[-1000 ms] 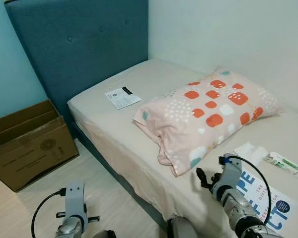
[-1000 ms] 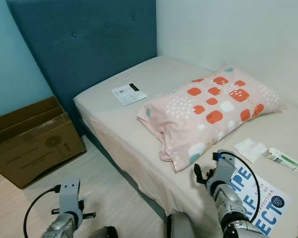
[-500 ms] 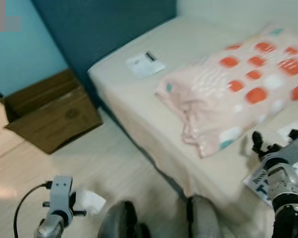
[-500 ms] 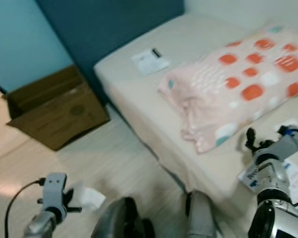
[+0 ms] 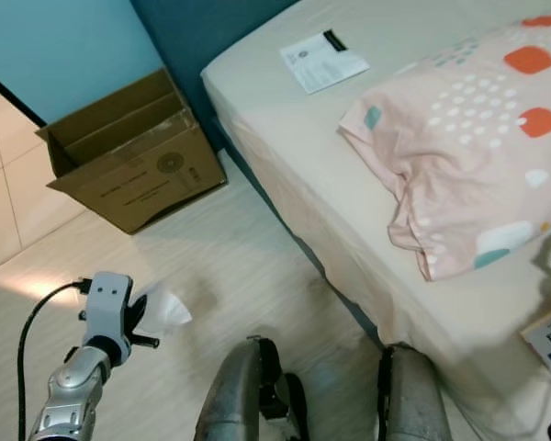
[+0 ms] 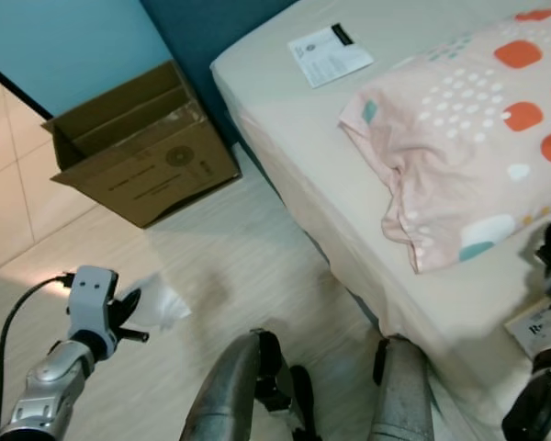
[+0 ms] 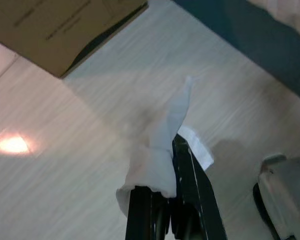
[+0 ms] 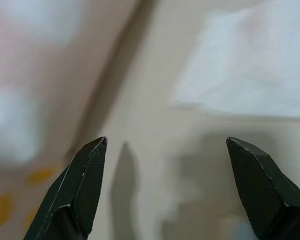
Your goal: Clean up the room
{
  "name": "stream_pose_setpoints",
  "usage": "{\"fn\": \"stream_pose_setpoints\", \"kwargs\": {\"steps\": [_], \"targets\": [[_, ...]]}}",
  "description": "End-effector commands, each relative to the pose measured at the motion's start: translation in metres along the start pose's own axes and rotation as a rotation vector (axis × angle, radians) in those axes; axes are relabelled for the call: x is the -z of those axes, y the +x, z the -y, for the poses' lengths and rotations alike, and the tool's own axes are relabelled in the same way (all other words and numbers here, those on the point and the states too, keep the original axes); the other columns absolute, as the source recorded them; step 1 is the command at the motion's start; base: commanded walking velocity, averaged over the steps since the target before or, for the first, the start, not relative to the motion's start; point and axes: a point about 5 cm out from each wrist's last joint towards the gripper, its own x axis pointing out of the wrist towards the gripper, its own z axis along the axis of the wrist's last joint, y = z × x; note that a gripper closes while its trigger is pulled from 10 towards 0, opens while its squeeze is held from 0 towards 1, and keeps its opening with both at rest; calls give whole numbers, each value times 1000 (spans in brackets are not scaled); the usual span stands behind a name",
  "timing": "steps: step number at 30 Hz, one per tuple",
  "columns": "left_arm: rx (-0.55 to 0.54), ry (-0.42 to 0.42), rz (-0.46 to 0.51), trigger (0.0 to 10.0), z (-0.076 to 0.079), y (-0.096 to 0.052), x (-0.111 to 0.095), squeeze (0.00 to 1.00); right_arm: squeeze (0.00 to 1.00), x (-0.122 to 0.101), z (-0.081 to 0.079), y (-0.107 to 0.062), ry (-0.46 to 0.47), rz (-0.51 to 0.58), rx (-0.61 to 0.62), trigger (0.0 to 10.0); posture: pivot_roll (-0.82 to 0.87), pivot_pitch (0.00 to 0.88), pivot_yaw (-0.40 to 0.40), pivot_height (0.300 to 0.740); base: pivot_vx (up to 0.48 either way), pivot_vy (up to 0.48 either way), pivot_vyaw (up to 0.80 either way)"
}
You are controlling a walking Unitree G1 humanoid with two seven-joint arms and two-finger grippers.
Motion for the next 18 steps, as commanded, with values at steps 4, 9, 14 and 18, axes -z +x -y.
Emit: {"fn": "stream_pose_setpoints", "kwargs": {"steps": [4,9,14,18], "targets": [[15,27,-92,10000,-7,-20,16,0,0,-12,38,-11,127,74,135,10000,203,543,319,625,0,0,0],[33,59,-102,10000,-10,-28,11,0,0,-28,71,-23,312,180,232,10000,229,555,336,625,0,0,0],[50,96,-106,10000,-13,-32,3,0,0,-36,86,-29,433,231,262,10000,249,560,354,625,0,0,0],[61,124,-106,10000,-15,-37,-5,0,0,-39,83,-26,515,260,205,10000,264,569,368,625,0,0,0]]}}
